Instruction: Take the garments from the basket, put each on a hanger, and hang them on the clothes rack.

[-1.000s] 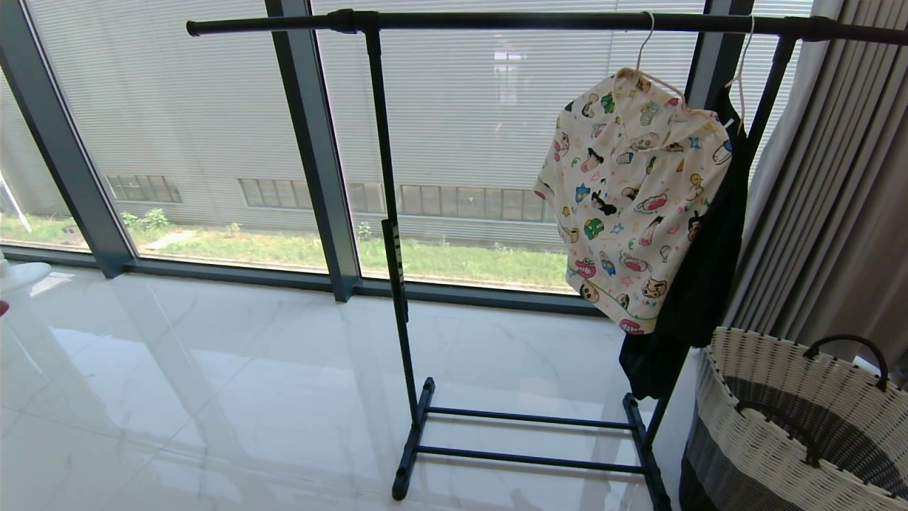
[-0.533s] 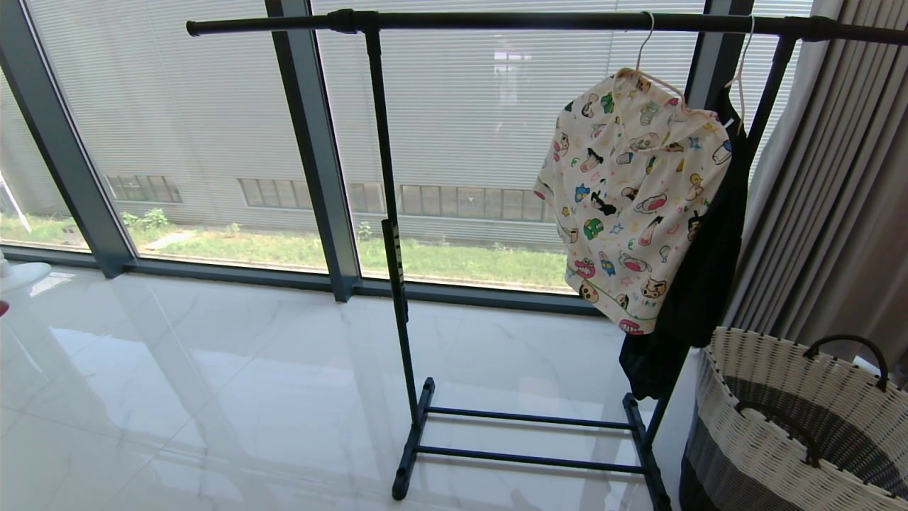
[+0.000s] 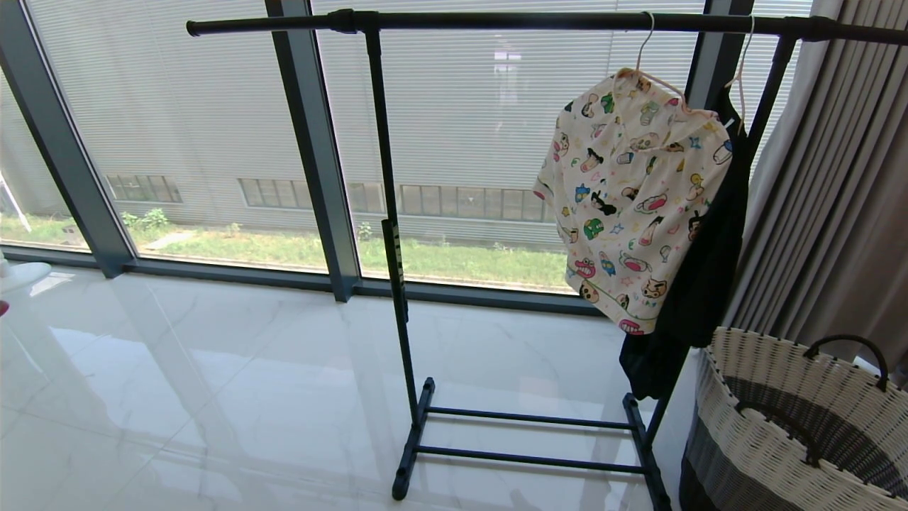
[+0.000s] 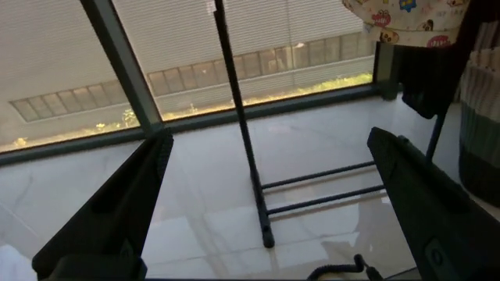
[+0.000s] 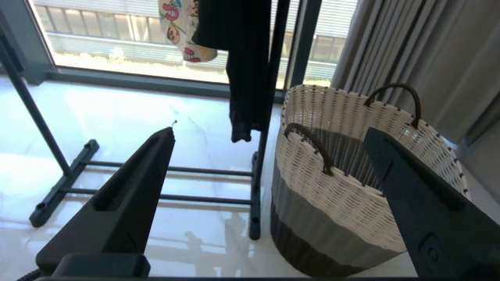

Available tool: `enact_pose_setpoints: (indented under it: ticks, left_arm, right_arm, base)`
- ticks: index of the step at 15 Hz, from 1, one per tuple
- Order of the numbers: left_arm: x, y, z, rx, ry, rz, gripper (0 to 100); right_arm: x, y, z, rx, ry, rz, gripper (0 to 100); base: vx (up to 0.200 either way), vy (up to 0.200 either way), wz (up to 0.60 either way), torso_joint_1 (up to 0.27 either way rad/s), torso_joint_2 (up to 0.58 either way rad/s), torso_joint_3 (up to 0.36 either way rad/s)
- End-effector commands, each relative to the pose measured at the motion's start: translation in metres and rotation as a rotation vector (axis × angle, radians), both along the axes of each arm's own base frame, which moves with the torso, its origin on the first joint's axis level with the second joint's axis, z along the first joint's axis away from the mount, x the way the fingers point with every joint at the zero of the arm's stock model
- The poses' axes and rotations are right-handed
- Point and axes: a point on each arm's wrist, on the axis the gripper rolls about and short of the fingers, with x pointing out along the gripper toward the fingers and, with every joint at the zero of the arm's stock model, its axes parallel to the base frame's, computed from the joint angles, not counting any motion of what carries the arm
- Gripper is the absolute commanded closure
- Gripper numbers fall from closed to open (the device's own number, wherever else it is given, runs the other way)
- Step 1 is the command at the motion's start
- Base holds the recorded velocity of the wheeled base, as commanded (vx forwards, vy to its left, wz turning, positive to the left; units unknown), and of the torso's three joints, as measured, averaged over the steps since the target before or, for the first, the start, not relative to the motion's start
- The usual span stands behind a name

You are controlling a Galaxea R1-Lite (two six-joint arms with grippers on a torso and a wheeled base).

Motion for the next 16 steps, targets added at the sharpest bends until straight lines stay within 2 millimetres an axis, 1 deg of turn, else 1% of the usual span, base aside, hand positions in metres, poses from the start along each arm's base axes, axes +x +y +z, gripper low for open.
enact_pose_setpoints:
  ticks: [1, 2, 3, 4, 8, 9, 10, 12, 14, 15, 16]
  left_arm:
    - [0.001, 0.001, -0.001, -0.029, 0.016, 0.034, 0]
    - [0.001, 0.006, -0.004, -0.091, 0.055, 0.248, 0]
    - [0.001, 0.008, -0.005, -0.094, 0.052, 0.359, 0]
    - [0.001, 0.008, -0.005, -0.096, 0.051, 0.369, 0]
    - [0.001, 0.008, -0.004, -0.096, 0.050, 0.358, 0]
    - [0.001, 0.008, 0.002, -0.098, -0.008, 0.343, 0]
    - [-0.001, 0.007, 0.015, -0.103, -0.138, 0.332, 0]
    - [-0.004, 0.007, 0.028, -0.124, -0.271, 0.322, 0]
    - [-0.004, 0.007, 0.029, -0.129, -0.275, 0.299, 0]
    - [-0.004, 0.005, 0.028, -0.121, -0.265, 0.240, 0]
    - [-0.003, 0.002, 0.026, -0.092, -0.236, 0.118, 0]
  right_arm:
    - [0.000, 0.000, 0.000, 0.000, 0.000, 0.000, 0]
    - [0.000, 0.000, 0.000, 0.000, 0.000, -0.001, 0]
    - [0.000, 0.000, 0.000, 0.000, 0.000, 0.000, 0]
    - [0.000, 0.000, 0.000, 0.000, 0.000, 0.000, 0]
    - [0.000, 0.000, 0.000, 0.000, 0.000, -0.001, 0]
    - [0.000, 0.000, 0.000, 0.000, 0.000, 0.000, 0]
    - [0.000, 0.000, 0.000, 0.000, 0.000, -0.001, 0]
    - [0.000, 0.000, 0.000, 0.000, 0.000, 0.000, 0]
    - [0.000, 0.000, 0.000, 0.000, 0.000, -0.001, 0]
    - [0.000, 0.000, 0.000, 0.000, 0.000, -0.001, 0]
    - [0.000, 0.000, 0.000, 0.000, 0.000, 0.000, 0]
  base:
    - [0.000, 0.000, 0.00, 0.000, 0.00, 0.000]
    - [0.000, 0.000, 0.00, 0.000, 0.00, 0.000]
    - [0.000, 0.000, 0.00, 0.000, 0.00, 0.000]
    - [0.000, 0.000, 0.00, 0.000, 0.00, 0.000]
    - [0.000, 0.000, 0.00, 0.000, 0.00, 0.000]
    - [0.000, 0.000, 0.00, 0.000, 0.00, 0.000]
    - [0.000, 0.000, 0.00, 0.000, 0.00, 0.000]
    - [0.000, 0.000, 0.00, 0.000, 0.00, 0.000]
    - [0.000, 0.000, 0.00, 0.000, 0.00, 0.000]
    - [0.000, 0.000, 0.00, 0.000, 0.00, 0.000]
    - [0.000, 0.000, 0.00, 0.000, 0.00, 0.000]
